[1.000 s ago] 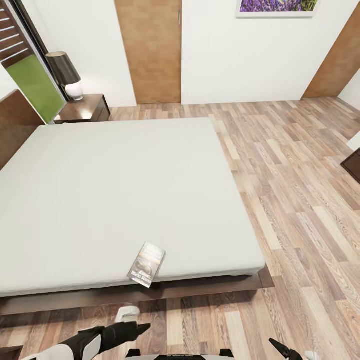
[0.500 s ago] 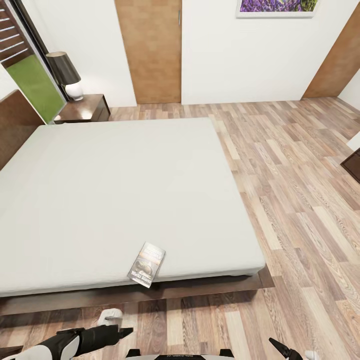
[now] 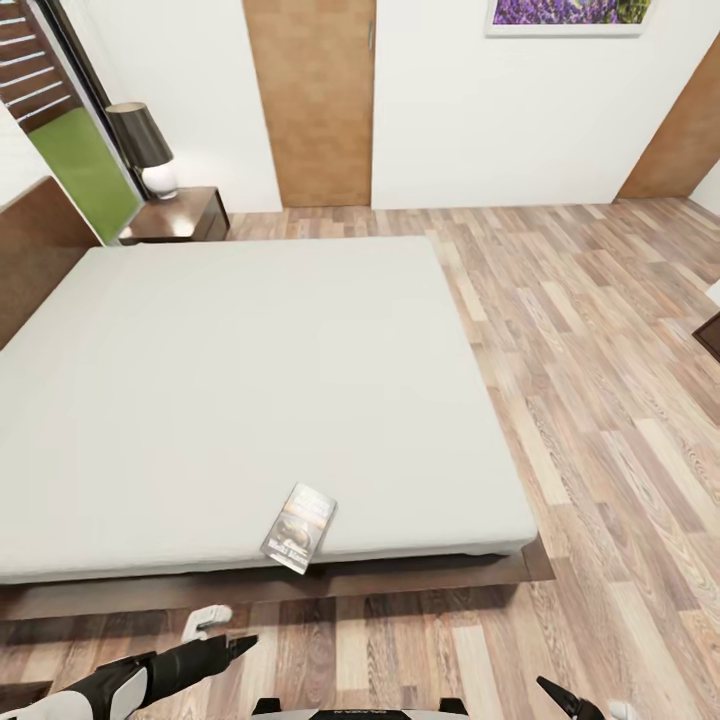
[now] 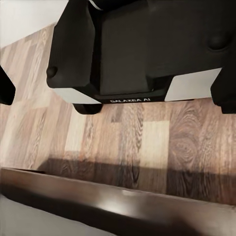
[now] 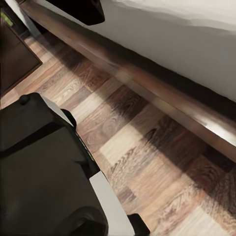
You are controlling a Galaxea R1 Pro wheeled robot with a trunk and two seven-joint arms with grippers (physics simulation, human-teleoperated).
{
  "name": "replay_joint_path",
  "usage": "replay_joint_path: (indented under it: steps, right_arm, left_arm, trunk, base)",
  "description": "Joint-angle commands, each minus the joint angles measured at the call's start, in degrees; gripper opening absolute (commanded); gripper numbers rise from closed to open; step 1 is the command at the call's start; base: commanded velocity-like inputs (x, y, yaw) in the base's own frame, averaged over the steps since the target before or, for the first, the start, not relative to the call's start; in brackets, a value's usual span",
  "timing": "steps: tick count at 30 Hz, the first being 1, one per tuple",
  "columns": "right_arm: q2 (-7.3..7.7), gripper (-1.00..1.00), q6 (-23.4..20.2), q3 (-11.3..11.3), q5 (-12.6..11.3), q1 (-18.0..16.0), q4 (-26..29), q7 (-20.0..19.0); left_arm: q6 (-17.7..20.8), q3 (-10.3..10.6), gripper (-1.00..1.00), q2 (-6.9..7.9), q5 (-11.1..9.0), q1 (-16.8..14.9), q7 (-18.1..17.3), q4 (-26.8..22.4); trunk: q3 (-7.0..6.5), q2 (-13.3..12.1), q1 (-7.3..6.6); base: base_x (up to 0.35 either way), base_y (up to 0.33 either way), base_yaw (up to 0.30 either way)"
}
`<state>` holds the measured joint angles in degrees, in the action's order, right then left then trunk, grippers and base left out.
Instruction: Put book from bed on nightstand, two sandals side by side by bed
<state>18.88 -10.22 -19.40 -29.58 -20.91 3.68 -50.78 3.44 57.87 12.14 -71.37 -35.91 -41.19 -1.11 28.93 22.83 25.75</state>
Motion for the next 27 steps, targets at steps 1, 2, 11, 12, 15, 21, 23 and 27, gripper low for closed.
replay_joint_path:
  steps: [1,2,11,12,15,21,23,27]
  right_arm:
    - [0.01,1.0,-0.6,-0.3,0.7,0.0,0.0,-0.2]
    - [0.01,1.0,-0.6,-0.3,1.1,0.0,0.0,-0.2]
    - [0.01,1.0,-0.6,-0.3,5.0,0.0,0.0,-0.1]
    - [0.01,1.0,-0.6,-0.3,5.0,0.0,0.0,-0.1]
    - [0.03,1.0,-0.6,-0.3,5.1,0.0,0.0,-0.1]
    - [0.02,1.0,-0.6,-0.4,5.1,0.0,0.0,-0.1]
    - [0.02,1.0,-0.6,-0.4,5.1,0.0,0.0,-0.1]
    - [0.01,1.0,-0.6,-0.4,5.1,0.0,0.0,-0.1]
  left_arm:
    - [0.4,0.4,1.0,0.01,-0.6,0.0,-0.2,0.0]
    - [0.4,0.4,1.0,0.02,-0.6,0.0,-0.2,0.0]
    - [0.3,0.4,1.0,0.03,-0.6,0.0,-0.2,0.0]
    - [0.3,0.4,1.0,0.05,-0.6,0.0,-0.2,0.0]
    - [0.3,0.4,1.0,0.0,-0.6,0.0,-0.2,0.0]
    - [0.3,0.4,1.0,0.0,-0.6,0.0,-0.2,0.0]
    - [0.3,0.4,1.0,-0.01,-0.6,0.0,-0.2,0.0]
    - [0.3,0.4,1.0,-0.01,-0.6,0.0,-0.2,0.0]
  trunk:
    - [0.07,0.1,0.03]
    - [0.07,0.1,0.03]
    - [0.07,0.1,0.03]
    - [0.07,0.1,0.03]
    - [0.07,0.1,0.03]
    - [0.07,0.1,0.03]
    - [0.07,0.1,0.03]
    - [0.07,0.1,0.03]
  base:
    - [0.0,0.0,0.253]
    - [0.0,0.0,0.261]
    - [0.0,0.0,0.286]
    - [0.0,0.0,0.293]
    - [0.0,0.0,0.293]
    - [0.0,0.0,0.293]
    - [0.0,0.0,0.293]
    - [0.0,0.0,0.293]
